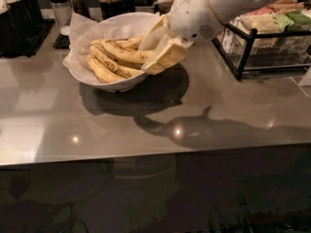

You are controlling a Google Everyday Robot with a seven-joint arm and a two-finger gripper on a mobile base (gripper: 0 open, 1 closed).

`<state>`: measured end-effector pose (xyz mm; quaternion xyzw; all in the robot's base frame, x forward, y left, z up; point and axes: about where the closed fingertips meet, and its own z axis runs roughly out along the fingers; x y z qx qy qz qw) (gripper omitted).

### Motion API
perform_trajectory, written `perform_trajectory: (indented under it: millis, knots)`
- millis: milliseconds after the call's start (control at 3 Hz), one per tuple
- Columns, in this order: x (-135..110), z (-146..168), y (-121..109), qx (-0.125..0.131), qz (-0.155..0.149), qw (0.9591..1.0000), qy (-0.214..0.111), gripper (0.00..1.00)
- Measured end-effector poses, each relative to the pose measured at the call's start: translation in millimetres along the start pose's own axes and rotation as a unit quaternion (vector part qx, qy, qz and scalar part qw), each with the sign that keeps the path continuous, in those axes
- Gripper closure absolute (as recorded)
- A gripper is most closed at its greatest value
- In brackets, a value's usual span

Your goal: Pick banana from white bowl

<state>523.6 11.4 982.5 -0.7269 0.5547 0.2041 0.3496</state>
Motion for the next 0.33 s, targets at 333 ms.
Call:
perform_trajectory:
  millis: [333]
  knots:
    - [2.7,-13.1,22.6,0.028,0.013,0.9994,-0.018,1.0]
